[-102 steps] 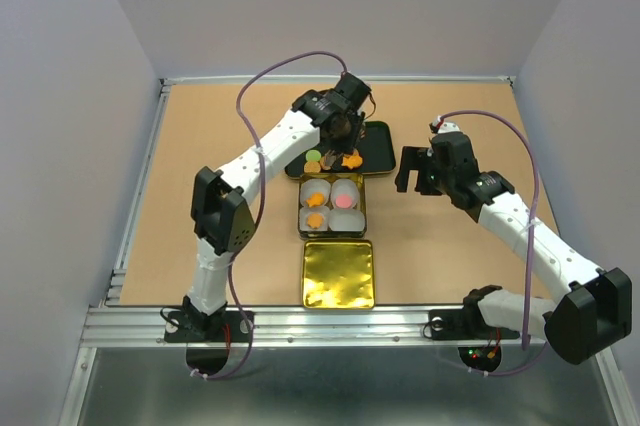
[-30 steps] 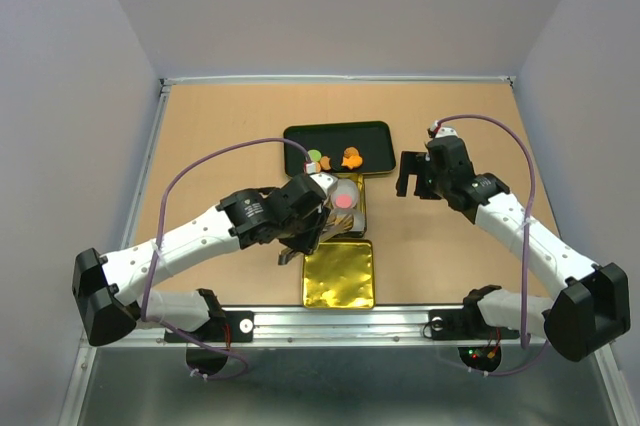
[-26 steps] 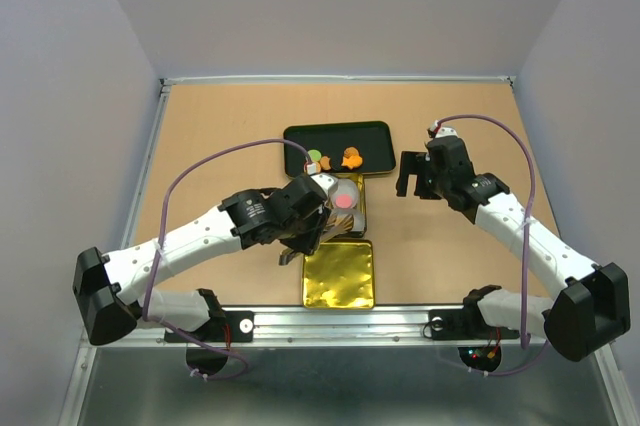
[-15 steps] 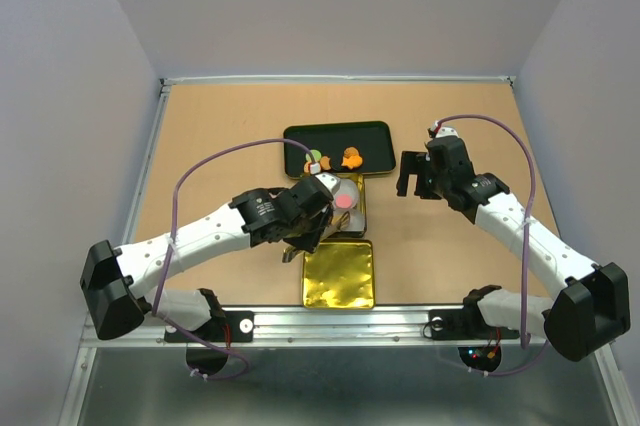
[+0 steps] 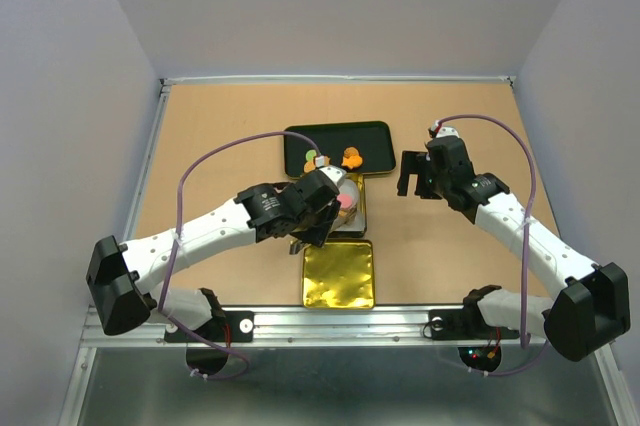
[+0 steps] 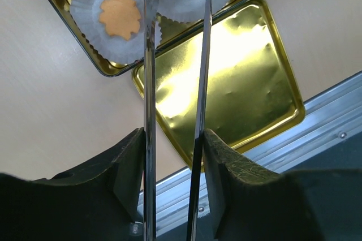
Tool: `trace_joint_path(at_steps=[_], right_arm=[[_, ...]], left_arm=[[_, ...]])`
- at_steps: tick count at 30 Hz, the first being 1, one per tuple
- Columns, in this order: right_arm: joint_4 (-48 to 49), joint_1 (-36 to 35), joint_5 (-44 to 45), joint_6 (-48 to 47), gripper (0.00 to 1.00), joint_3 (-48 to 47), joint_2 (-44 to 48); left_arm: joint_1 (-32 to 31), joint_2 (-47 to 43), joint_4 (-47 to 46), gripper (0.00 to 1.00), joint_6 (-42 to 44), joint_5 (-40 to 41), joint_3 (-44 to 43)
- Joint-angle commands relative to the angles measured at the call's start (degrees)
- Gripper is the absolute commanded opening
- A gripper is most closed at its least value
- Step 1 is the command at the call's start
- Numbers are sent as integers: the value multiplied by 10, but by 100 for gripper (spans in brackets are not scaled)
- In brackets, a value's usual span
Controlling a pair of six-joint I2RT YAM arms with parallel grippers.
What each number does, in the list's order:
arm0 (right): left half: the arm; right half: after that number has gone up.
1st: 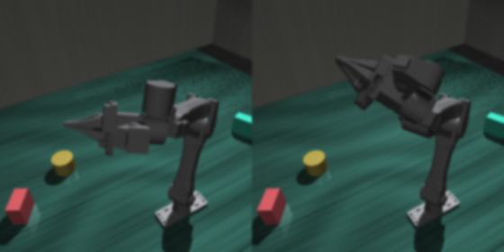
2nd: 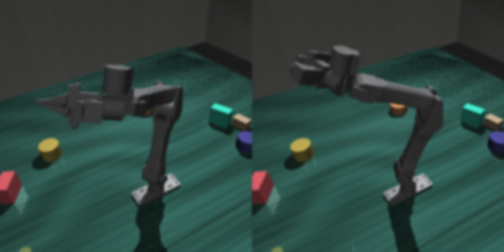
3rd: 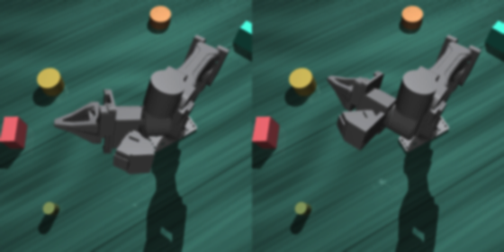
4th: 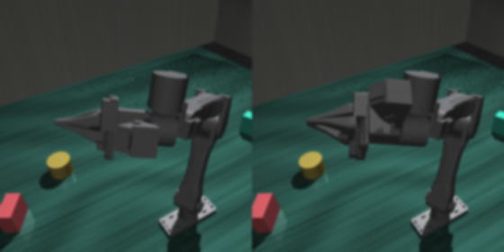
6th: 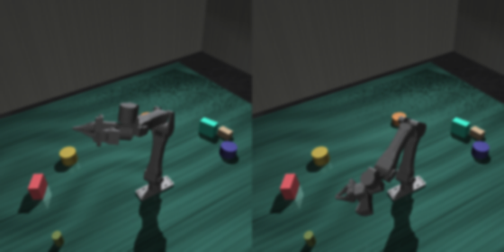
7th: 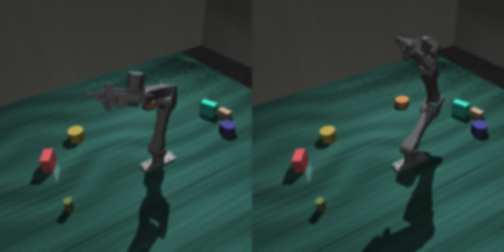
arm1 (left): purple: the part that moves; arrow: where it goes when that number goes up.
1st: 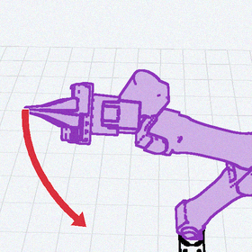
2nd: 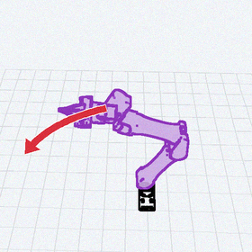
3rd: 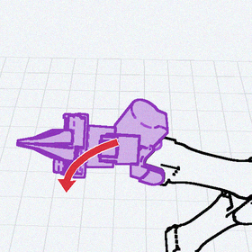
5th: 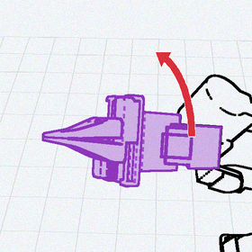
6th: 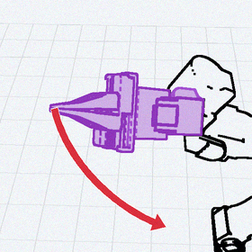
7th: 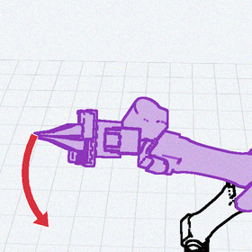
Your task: Pack the cookies
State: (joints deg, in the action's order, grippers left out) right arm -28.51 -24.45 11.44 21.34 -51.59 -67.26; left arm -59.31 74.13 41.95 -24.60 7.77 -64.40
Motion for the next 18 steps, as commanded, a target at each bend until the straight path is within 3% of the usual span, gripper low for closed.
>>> trace_joint_path(at_steps=[1, 6, 12, 18], right_arm=[[22, -3, 15, -6, 100, 10, 3], [24, -3, 17, -6, 100, 11, 3], [26, -4, 17, -8, 100, 12, 6], [28, -5, 18, -8, 100, 15, 6]], left_arm=[[-3, -5, -20, 55, 9, 8, -35], [-3, -5, -17, 62, 13, 5, -49], [-3, -1, -6, 62, 15, 6, -56], [-2, 0, 37, 62, 18, 42, -122]])
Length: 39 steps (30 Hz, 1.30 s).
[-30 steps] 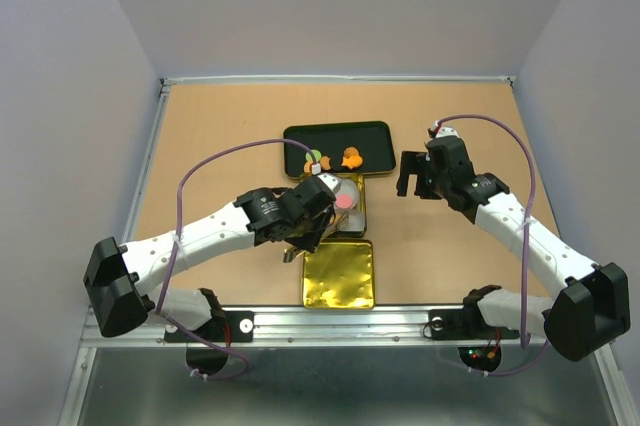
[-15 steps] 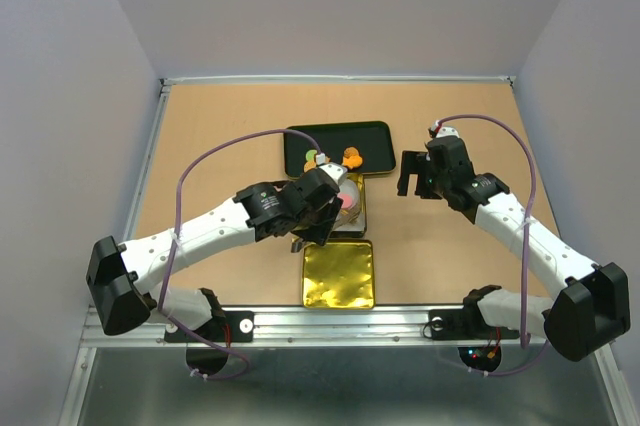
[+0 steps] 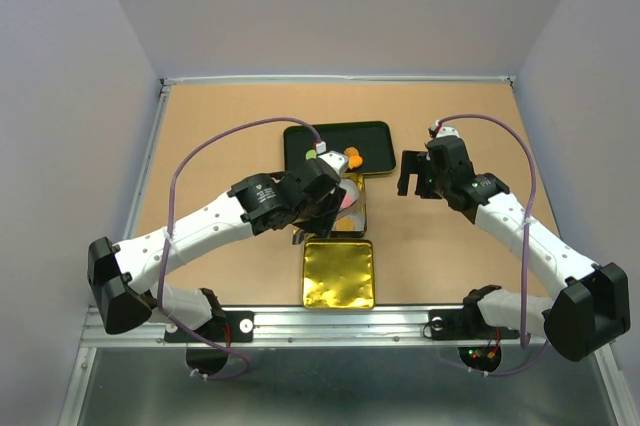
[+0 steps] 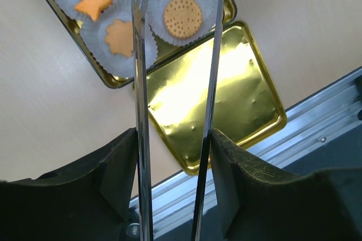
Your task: Pack the cookies
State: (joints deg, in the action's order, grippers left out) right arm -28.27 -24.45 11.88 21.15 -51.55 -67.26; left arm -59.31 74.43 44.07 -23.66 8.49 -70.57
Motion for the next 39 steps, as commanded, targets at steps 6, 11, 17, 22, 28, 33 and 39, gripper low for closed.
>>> trace_joint_path(at_steps=[6, 11, 17, 22, 28, 33, 39], right_arm=[[27, -5, 11, -5, 100, 15, 6], [27, -5, 11, -6, 100, 16, 8], [28, -5, 10, -5, 100, 15, 10], [27, -10, 10, -6, 100, 14, 8], [27, -18, 10, -8, 100, 14, 4], [27, -32, 12, -11, 100, 14, -1], [27, -47, 17, -20, 100, 11, -8]], left_arm=[[24, 3, 47, 62, 21, 62, -116], [77, 0, 46, 61, 34, 59, -122], [207, -4, 21, 60, 59, 44, -111], [277, 4, -33, 60, 77, 32, -74], [370, 36, -116, 59, 103, 6, -33], [422, 79, -180, 59, 118, -8, -22], [459, 145, -239, 56, 134, -12, -14]])
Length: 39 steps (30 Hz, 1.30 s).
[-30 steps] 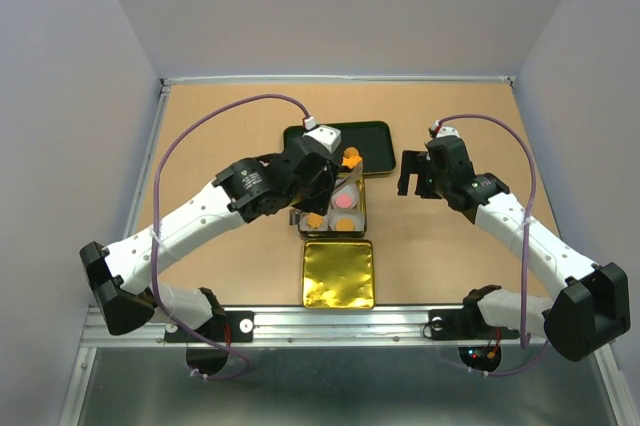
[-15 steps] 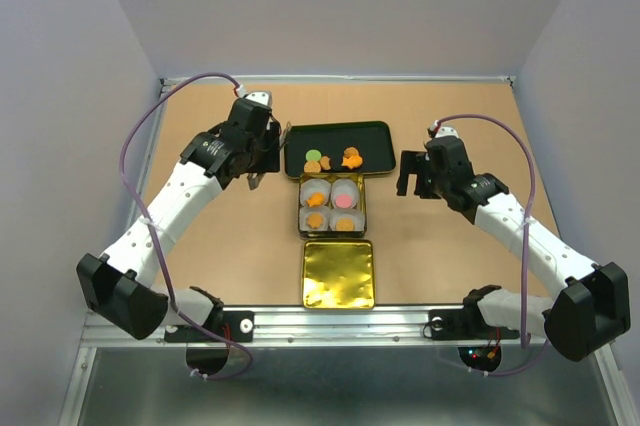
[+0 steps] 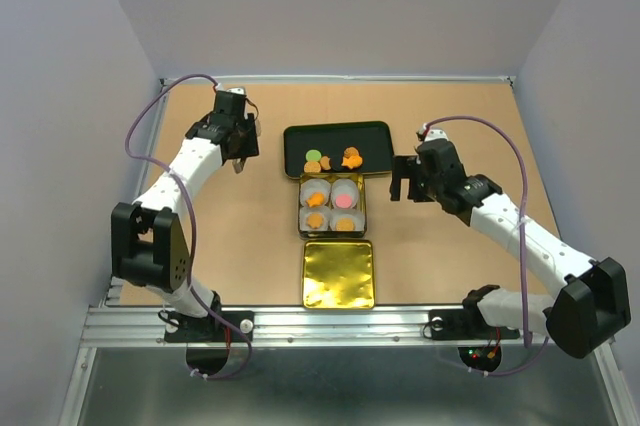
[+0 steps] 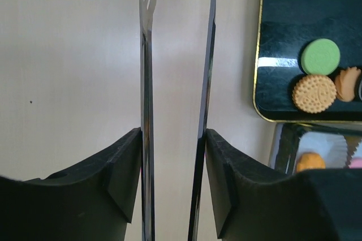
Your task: Pack the cookies
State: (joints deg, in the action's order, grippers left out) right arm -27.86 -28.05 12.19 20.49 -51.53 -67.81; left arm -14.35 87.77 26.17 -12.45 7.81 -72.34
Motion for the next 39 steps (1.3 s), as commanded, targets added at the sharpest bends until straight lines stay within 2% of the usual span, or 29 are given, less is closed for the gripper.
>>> trace_joint_path(at_steps=[1, 17, 24, 32, 33, 37, 39], right_arm=[[23, -12, 14, -13, 100, 12, -2], [22, -13, 13, -15, 100, -2, -36], [17, -12, 15, -11, 100, -12, -55], [10, -12, 27, 3, 100, -7, -57], [8, -12, 26, 3, 100, -5, -56], [3, -12, 1, 5, 100, 9, -43], [3, -12, -42, 8, 100, 13, -34]], left_arm=[[12, 23, -70, 56, 26, -4, 5], [45, 131, -117, 57, 70, -3, 33], [51, 159, -124, 73, 85, -11, 29], [68, 166, -115, 87, 71, -36, 14], [68, 165, -113, 97, 69, -39, 11], [68, 143, -97, 99, 57, -44, 4], [68, 124, -90, 99, 45, -39, -1]])
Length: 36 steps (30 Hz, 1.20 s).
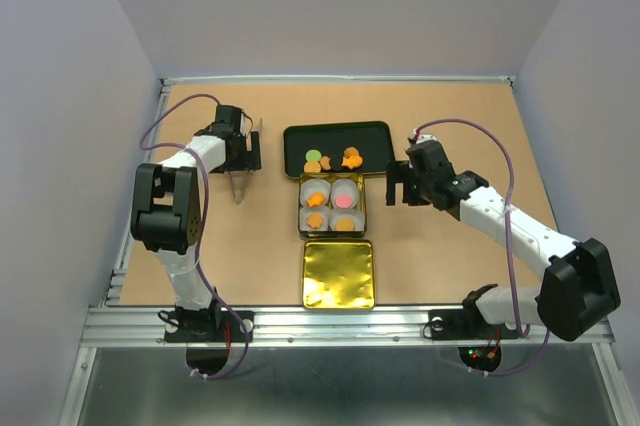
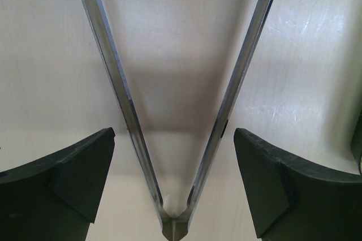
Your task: Pack the cookies
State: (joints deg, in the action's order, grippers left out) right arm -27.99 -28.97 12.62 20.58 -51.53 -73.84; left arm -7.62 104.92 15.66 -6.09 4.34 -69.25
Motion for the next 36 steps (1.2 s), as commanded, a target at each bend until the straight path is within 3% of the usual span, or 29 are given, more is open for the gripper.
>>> trace_joint_path(at_steps=[1, 6, 17, 23, 29, 30, 31, 33, 34, 36], right_arm=[[4, -3, -65, 6, 100, 14, 28], [-1, -3, -149, 35, 100, 32, 30], [-57, -3, -150, 154, 100, 78, 165], [-111, -3, -149, 161, 100, 71, 169], [-127, -3, -141, 148, 100, 54, 149], [-147, -4, -135, 165, 100, 34, 132], [-154, -3, -135, 180, 100, 25, 125], [-154, -3, -183, 184, 100, 11, 111], [-154, -3, -192, 176, 100, 1, 97], [-156, -4, -200, 156, 100, -1, 89]], left_arm=[[1, -54, 26, 99, -23, -2, -33], [1, -119, 36, 99, -43, 8, -14], [1, -226, 32, 99, -93, -28, 44], [-2, -262, 53, 99, -103, -18, 48], [-13, -399, 24, 99, -134, 66, 67], [-13, -404, 36, 99, -160, 145, 70], [-8, -402, 72, 99, -229, 167, 68], [1, -408, 87, 99, -208, 117, 69], [3, -429, 49, 99, -186, 21, 82], [3, -455, 27, 99, -204, -10, 112]])
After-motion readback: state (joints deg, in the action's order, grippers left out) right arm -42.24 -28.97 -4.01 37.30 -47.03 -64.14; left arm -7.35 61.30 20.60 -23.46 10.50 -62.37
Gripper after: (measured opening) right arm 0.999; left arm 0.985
